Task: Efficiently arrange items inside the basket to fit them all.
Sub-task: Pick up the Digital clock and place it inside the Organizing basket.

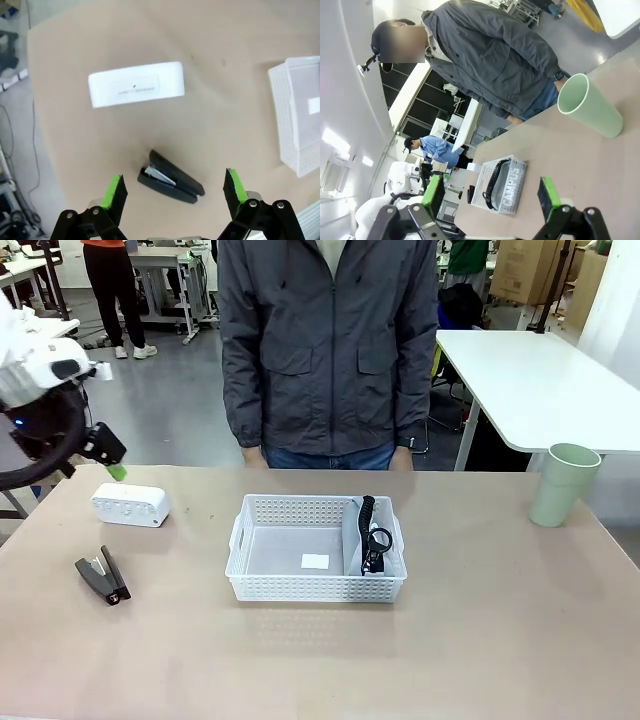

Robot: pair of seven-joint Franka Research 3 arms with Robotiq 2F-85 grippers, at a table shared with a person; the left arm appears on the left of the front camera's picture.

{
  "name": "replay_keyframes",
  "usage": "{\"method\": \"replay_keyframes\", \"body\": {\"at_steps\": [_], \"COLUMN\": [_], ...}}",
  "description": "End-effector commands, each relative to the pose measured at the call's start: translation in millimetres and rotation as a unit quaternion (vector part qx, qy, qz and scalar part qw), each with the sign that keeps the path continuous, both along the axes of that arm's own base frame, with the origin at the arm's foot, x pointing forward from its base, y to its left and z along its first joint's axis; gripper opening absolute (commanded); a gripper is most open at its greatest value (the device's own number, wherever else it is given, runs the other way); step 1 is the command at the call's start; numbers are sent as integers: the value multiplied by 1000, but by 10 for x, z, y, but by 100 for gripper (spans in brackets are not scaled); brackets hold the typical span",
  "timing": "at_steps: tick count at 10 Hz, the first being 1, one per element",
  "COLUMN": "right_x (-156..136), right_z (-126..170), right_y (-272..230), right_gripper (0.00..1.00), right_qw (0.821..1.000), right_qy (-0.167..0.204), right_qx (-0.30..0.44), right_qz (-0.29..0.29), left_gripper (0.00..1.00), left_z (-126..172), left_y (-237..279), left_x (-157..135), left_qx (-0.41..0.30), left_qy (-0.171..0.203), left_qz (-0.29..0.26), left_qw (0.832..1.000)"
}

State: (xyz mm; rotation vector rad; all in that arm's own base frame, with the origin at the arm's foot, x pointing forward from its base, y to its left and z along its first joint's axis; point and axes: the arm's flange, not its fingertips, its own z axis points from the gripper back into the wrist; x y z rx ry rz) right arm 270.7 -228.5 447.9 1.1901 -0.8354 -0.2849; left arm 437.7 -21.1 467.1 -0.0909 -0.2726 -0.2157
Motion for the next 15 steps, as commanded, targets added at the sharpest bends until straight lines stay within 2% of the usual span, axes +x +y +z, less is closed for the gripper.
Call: {"method": "replay_keyframes", "body": {"at_steps": [1, 2, 3, 9, 10, 11, 12, 13, 14, 15], "right_x": [-10, -10, -10, -10, -10, -10, -10, -10, -10, -10], "right_z": [13, 13, 13, 13, 13, 13, 13, 13, 13, 13], "right_y": [-9, -9, -9, -9, -9, -9, -9, -9, -9, -9], "right_gripper": [100, 100, 100, 100, 100, 100, 100, 100, 100, 100], "right_qw": [1000, 1000, 1000, 1000, 1000, 1000, 1000, 1000, 1000, 1000], "right_qy": [-8, -8, -8, -8, -8, -8, -8, -8, -8, -8], "right_qx": [4, 4, 4, 4, 4, 4, 4, 4, 4, 4], "right_qz": [0, 0, 0, 0, 0, 0, 0, 0, 0, 0], "left_gripper": [100, 100, 100, 100, 100, 100, 100, 100, 100, 100], "left_z": [-86, 15, -59, -62, -14, 28, 65, 47, 16, 9], "left_y": [-87, -24, -106, -158, -134, -90, 4, 91, 160, 170], "left_x": [76, 137, 52, 77, 125, 158, 246, 319, 352, 335], "left_qx": [8, 14, 7, 2, 26, 69, 96, 152, 190, 174], "left_qy": [-12, -22, -6, -7, -11, -21, -20, 1, 16, 0], "left_qz": [12, 76, -7, 4, -79, -202, -250, -334, -426, -532], "left_qw": [1000, 997, 1000, 1000, 996, 977, 963, 930, 884, 829]}}
